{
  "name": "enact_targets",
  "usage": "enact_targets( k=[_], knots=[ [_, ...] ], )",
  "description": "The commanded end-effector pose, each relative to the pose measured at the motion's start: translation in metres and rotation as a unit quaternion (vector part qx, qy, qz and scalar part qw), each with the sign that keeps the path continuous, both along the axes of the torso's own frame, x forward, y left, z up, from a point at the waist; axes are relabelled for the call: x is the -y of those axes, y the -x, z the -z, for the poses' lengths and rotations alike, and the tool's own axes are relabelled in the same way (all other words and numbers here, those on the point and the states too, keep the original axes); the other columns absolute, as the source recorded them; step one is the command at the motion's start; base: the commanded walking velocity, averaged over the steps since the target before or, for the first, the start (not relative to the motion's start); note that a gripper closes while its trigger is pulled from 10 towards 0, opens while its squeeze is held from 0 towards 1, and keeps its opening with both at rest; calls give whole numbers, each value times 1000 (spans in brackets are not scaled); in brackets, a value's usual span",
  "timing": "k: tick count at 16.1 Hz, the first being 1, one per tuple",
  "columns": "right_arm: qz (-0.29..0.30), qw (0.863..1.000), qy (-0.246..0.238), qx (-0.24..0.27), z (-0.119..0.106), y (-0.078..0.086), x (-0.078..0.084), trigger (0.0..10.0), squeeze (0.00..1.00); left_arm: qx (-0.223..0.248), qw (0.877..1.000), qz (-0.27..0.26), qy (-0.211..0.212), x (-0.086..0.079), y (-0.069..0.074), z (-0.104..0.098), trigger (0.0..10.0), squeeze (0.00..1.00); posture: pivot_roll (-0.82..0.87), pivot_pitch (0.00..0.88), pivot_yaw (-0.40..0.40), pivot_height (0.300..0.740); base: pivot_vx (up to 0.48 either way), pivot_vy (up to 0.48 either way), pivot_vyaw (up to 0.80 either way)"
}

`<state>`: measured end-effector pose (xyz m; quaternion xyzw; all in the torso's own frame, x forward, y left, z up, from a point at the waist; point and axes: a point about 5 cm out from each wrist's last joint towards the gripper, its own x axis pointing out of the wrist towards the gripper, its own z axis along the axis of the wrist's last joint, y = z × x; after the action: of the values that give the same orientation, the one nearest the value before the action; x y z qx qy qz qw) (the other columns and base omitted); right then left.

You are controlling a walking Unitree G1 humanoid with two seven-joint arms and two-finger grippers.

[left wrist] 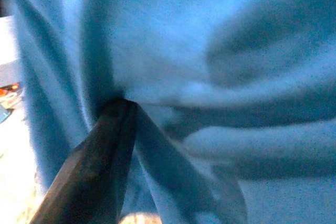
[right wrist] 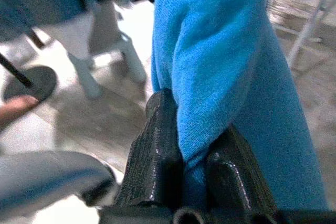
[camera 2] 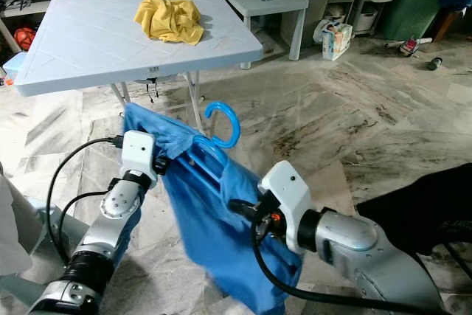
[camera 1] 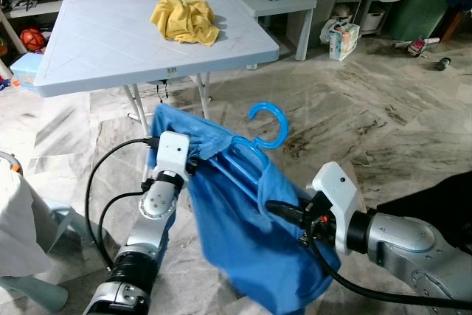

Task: Hang hanger

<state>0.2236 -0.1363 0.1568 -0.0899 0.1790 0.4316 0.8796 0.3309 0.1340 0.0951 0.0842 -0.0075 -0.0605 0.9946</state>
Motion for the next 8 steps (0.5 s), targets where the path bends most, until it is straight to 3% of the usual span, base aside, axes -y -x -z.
enact_targets(
  k=[1,4,6,8],
  knots=[
    [-5,1000,10,12,-1,-2,1,10000,0,2,1000,-24,-12,-9,2,0,0,0,-133,46,-2,740,0,0,0],
    [18,998,48,29,1,-12,12,10000,0,-6,999,-53,-8,-18,2,2,0,0,-128,47,-7,740,0,0,0],
    [62,993,82,62,3,-26,22,10000,0,-12,999,-50,-3,-17,2,4,0,0,-127,48,-5,740,0,0,0],
    [63,985,133,89,7,-30,30,10000,0,-13,999,-42,5,-13,3,2,0,0,-129,49,0,740,0,0,0]
  ],
)
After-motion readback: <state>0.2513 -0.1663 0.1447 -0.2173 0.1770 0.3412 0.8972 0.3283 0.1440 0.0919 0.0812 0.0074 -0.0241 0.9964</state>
